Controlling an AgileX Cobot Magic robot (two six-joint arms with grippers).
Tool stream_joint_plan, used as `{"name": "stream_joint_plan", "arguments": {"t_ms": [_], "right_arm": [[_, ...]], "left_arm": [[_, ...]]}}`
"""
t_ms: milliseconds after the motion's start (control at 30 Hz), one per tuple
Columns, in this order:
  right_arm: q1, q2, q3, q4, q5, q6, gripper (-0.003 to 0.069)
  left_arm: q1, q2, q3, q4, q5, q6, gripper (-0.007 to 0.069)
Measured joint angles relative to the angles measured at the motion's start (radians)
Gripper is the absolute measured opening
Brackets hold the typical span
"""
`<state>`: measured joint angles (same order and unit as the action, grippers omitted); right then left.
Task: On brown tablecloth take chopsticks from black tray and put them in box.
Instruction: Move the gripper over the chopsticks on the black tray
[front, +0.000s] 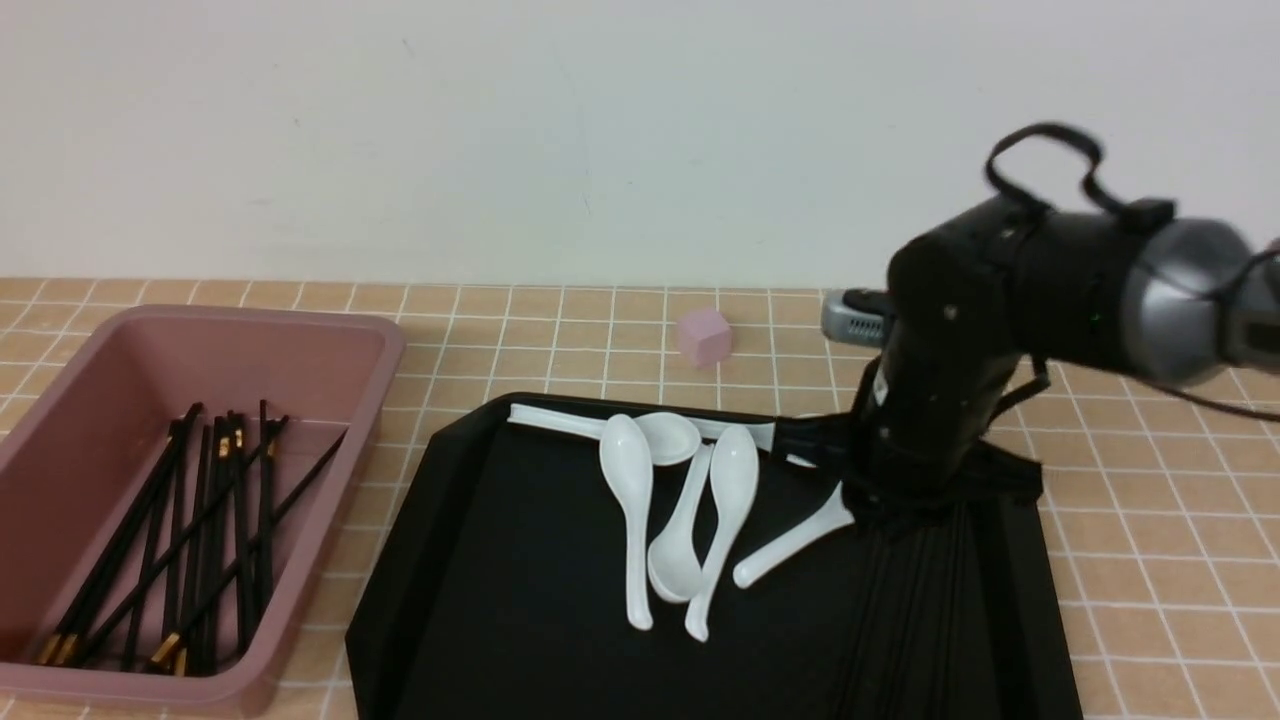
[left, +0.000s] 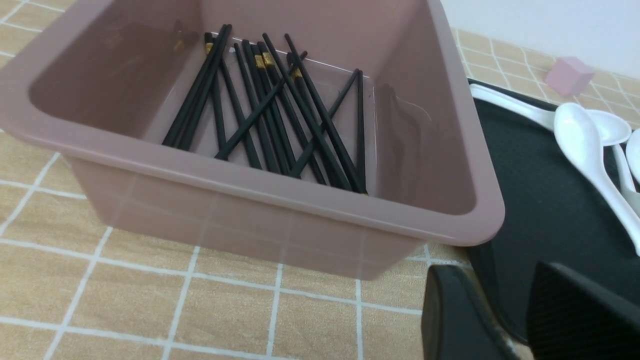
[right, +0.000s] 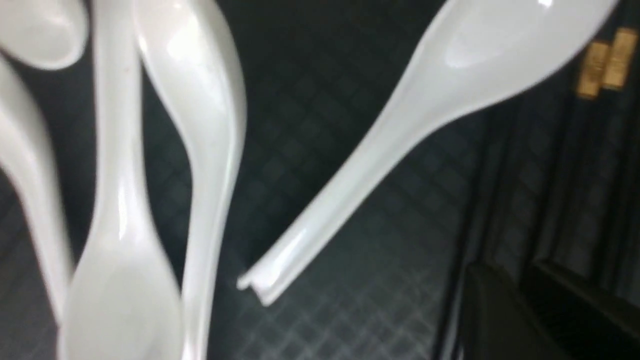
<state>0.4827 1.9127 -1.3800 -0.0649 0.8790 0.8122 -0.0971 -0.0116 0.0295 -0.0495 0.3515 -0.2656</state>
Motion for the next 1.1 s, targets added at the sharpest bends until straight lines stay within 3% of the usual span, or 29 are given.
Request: {"name": "stream_joint_plan", "arguments": {"t_ms": [233, 1100], "right_arm": [[-0.004, 0.051, 0.000, 0.000, -0.034, 0.018, 0.0276], [-0.022, 0.138, -0.015, -0.013, -0.041, 0.061, 0.0279]], "left_arm": [[0.000, 0.000, 0.000, 0.000, 0.000, 0.000, 0.0239], [0.000, 0.000, 0.000, 0.000, 0.000, 0.000, 0.0239]]}}
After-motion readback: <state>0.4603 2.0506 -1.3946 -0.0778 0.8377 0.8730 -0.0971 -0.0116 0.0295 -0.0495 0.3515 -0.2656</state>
